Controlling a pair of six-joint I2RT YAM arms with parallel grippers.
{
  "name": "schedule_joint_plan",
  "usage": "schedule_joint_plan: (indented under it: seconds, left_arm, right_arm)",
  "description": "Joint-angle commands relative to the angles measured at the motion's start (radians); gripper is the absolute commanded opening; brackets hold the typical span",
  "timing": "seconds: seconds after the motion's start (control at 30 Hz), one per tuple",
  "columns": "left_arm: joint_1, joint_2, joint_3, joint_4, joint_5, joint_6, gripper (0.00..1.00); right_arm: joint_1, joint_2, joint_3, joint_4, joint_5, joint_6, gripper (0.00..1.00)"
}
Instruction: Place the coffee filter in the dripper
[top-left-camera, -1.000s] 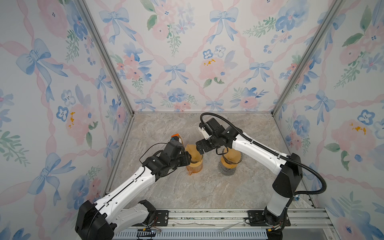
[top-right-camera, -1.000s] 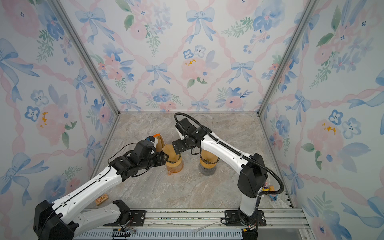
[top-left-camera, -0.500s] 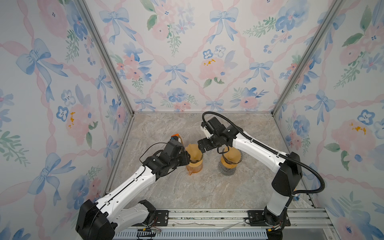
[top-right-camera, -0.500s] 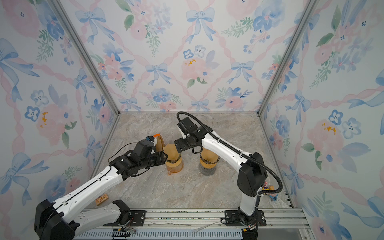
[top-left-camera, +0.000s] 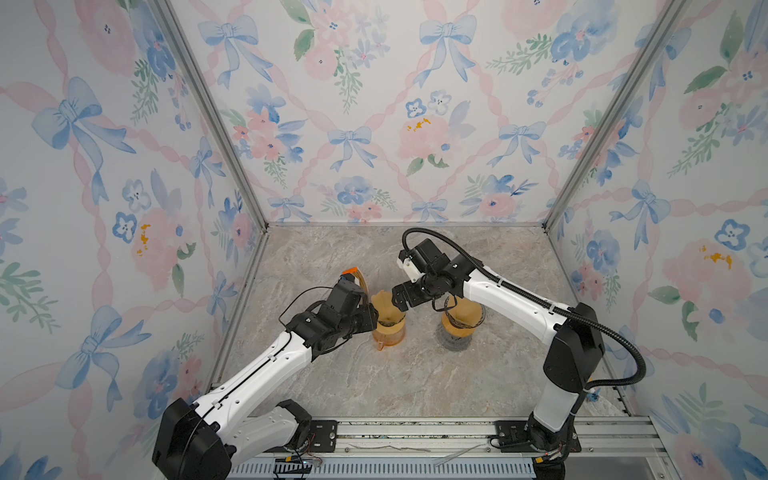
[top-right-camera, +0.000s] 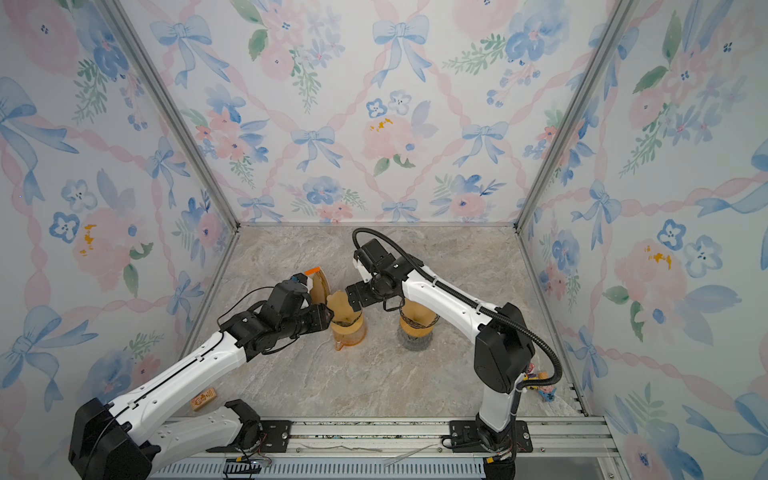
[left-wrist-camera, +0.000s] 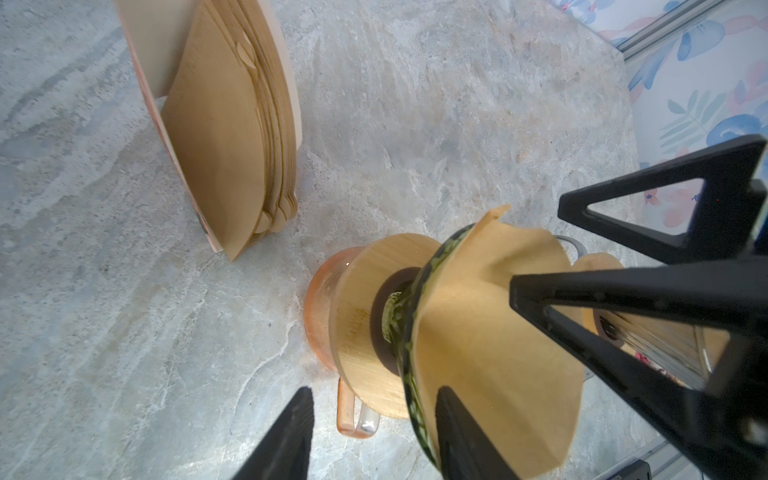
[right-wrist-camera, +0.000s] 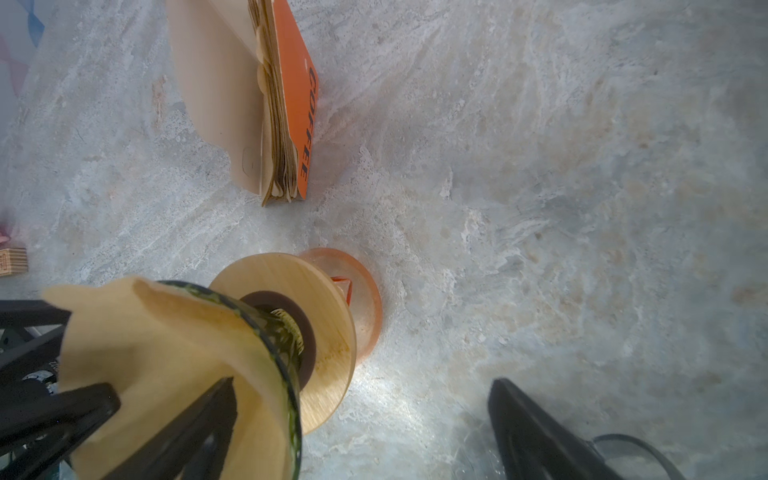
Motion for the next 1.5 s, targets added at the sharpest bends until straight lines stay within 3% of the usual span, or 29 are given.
schedule_joint_plan:
  seconds: [0.0,0.67,0.8,0.97,1.23,1.47]
  left_arm:
    - [0.008,0.007,-0.006,0.0,0.005,0.018,0.5]
    - [0.048,0.012,0.024,0.0,0.064,0.029,0.52]
    - [0.066,0.024,0.078,-0.001,0.131,0.109,0.56]
    - [0.145,0.055,0.154,-0.059,0.225,0.251,0.58]
    - [0.157,0.164,0.229,-0.109,0.282,0.446,0.57]
    - [0.16,0.222,0.253,-0.109,0.31,0.508,0.55]
  right_arm:
    - [-0.002,-0.016,-0.018,-0.005,-0.003,-0.005,0.96]
    - [0.001,0.007,0.0,-0.034,0.052,0.024,0.96]
    - [0.0,-0.046,0.005,-0.017,0.0,0.066,0.97]
    - [0.005,-0.118,-0.07,0.056,-0.024,0.203,0.99]
    - [0.05,-0.192,-0.119,0.075,0.077,0.392,0.93]
    - [0.087,-0.185,-0.141,0.077,0.114,0.426,0.93]
